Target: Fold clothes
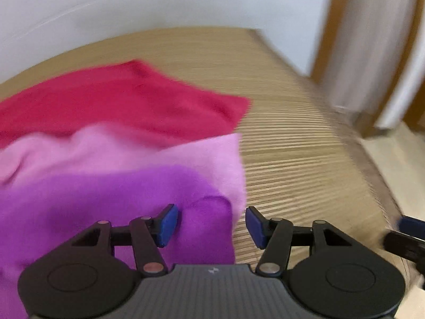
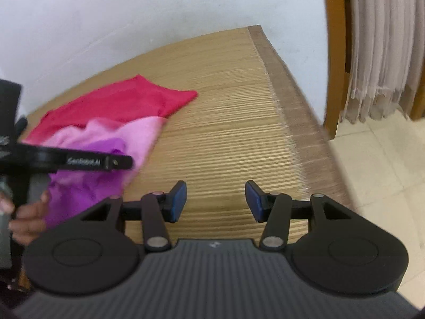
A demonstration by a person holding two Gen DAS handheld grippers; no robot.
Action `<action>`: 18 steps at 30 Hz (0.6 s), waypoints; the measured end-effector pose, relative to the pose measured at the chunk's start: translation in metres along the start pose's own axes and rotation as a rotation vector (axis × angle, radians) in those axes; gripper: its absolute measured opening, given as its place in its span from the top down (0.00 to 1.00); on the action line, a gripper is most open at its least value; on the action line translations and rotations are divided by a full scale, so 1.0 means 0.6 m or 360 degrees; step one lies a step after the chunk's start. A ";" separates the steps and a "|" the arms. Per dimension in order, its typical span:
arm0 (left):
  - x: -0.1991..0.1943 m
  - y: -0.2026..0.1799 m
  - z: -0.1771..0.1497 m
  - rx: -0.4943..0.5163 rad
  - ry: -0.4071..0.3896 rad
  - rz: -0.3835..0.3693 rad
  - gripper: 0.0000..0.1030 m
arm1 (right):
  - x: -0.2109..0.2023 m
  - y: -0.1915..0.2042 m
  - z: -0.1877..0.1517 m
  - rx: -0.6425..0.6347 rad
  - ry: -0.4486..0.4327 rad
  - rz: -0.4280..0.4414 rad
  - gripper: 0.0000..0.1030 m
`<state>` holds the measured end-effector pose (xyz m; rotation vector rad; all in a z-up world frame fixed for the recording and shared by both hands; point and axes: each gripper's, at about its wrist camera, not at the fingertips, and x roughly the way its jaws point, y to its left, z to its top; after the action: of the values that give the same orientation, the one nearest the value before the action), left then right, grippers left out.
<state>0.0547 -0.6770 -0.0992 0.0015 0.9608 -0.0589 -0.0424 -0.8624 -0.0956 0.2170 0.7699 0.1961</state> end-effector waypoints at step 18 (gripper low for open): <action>0.002 -0.023 0.006 -0.0827 -0.0132 0.0421 0.46 | 0.073 -0.143 0.108 -0.0342 0.0197 0.0531 0.49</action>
<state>0.0574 -0.6909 -0.0976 -0.3492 0.8634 0.4324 0.0426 -0.9418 -0.1022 0.1287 0.8260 0.6093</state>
